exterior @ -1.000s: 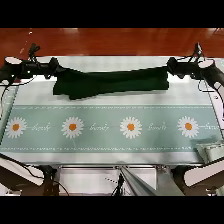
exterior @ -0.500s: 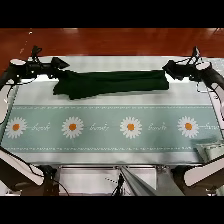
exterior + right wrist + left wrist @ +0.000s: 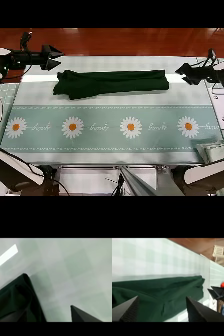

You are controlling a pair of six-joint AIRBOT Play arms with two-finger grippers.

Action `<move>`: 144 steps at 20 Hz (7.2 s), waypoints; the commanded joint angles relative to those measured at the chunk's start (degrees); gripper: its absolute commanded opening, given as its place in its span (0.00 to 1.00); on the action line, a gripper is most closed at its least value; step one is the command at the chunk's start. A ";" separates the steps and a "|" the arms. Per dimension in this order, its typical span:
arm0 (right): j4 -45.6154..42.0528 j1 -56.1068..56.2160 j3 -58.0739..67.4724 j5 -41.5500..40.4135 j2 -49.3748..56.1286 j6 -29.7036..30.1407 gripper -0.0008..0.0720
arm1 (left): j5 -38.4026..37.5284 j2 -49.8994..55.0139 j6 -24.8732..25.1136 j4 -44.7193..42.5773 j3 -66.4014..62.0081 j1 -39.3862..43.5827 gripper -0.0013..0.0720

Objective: Fold the shirts.

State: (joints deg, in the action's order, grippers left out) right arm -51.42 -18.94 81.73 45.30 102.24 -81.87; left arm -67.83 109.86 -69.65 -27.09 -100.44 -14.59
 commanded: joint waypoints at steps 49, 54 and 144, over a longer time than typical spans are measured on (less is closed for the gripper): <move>-16.92 10.58 3.37 37.44 -48.02 -10.93 0.04 | 5.31 5.86 -5.44 -12.02 -0.72 56.02 0.05; -17.86 10.54 3.37 37.40 -48.24 -10.95 0.04 | 8.33 6.67 -3.93 -5.01 -0.87 57.57 0.05; -13.62 -33.59 -5.70 49.16 -51.06 -7.28 0.04 | -10.97 -28.26 -5.40 -26.05 -0.70 13.79 0.05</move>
State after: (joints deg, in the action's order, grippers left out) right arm -54.54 -42.15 71.85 80.42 54.22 -88.55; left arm -79.46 79.00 -75.44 -53.34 -101.14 -1.65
